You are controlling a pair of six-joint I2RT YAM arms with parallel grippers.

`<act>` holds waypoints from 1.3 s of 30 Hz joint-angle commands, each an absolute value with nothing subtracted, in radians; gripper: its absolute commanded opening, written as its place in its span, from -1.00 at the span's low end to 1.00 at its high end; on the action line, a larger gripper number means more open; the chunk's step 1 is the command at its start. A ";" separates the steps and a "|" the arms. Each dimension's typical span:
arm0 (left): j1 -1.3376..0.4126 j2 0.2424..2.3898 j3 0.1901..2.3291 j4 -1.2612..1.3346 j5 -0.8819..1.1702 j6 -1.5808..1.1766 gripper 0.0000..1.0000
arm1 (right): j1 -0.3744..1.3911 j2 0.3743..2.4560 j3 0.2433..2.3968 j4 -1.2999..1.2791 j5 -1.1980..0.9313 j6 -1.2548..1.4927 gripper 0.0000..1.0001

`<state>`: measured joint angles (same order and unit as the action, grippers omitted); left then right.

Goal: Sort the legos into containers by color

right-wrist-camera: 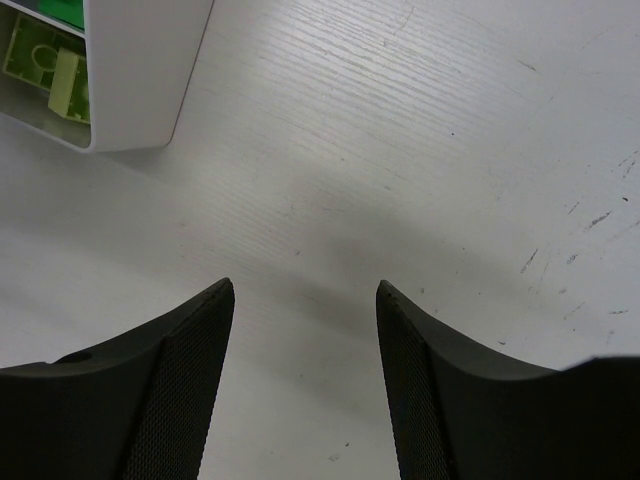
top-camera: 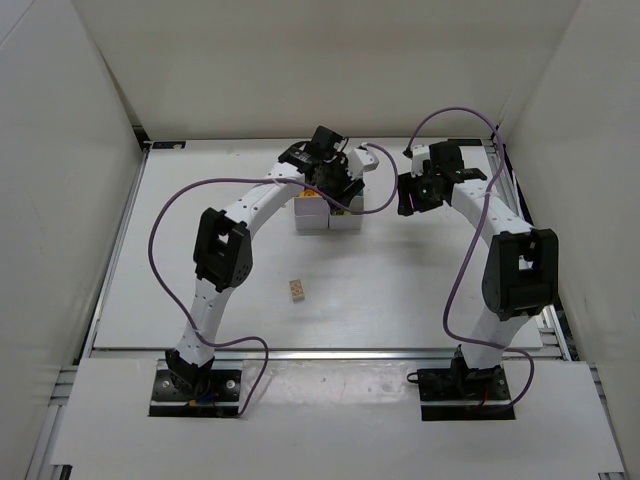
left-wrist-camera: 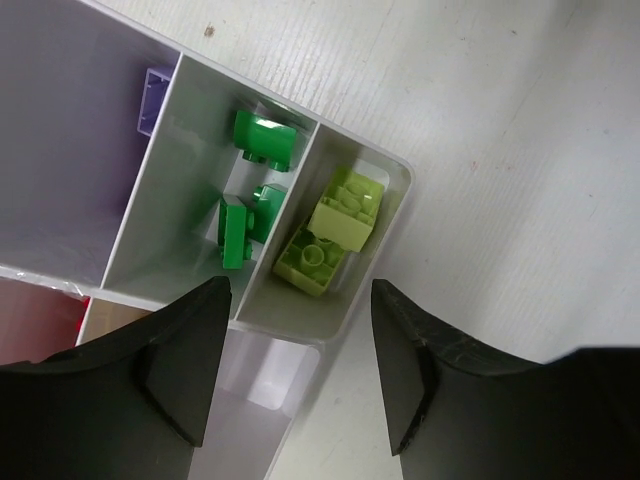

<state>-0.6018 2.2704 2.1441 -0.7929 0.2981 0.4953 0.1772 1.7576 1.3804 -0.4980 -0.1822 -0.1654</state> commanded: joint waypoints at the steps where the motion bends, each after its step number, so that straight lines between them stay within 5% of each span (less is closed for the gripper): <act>1: -0.595 2.241 2.183 -0.784 0.295 0.469 0.37 | 0.176 1.753 1.411 -0.488 -0.184 -0.175 0.26; 7: -0.545 2.108 2.111 -0.671 0.290 0.315 0.30 | 0.176 1.747 1.410 -0.495 -0.225 -0.202 0.26; 11: -0.476 1.872 1.837 -0.520 0.204 0.177 0.22 | 0.204 1.695 1.384 -0.506 -0.331 -0.293 0.24; 19: -0.184 1.694 1.651 -0.580 -0.026 -0.210 0.32 | 0.602 1.586 1.287 -0.557 -0.478 -0.526 0.40; 25: -0.029 1.589 1.525 -0.597 -0.100 -0.199 0.36 | 0.732 1.727 1.387 -0.548 -0.480 -0.306 0.45; 39: 0.044 1.417 1.321 -0.580 -0.206 -0.143 0.36 | 0.977 1.881 1.425 -0.440 -0.103 0.172 0.39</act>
